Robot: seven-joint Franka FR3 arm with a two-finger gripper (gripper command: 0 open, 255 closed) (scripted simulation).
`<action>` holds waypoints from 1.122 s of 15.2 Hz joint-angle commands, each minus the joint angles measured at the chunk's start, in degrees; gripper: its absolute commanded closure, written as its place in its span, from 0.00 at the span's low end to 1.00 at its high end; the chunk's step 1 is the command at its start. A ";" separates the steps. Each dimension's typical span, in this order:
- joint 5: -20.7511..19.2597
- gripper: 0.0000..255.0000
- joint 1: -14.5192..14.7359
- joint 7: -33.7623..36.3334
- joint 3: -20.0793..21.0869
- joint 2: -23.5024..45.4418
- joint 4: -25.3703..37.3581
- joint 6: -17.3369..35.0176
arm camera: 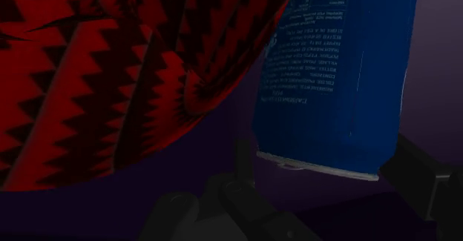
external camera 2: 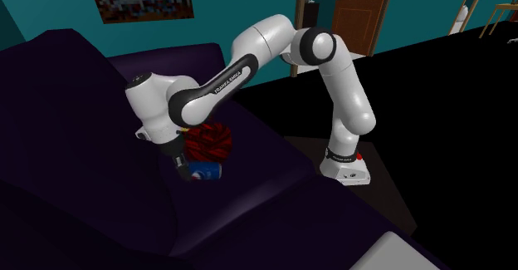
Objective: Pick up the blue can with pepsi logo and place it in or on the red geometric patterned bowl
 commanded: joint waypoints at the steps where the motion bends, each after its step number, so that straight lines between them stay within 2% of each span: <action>1: 0.25 1.00 -0.01 -0.17 0.14 -0.50 0.93 -1.35; 17: 1.64 1.00 0.57 -1.25 0.95 -2.85 10.01 -12.40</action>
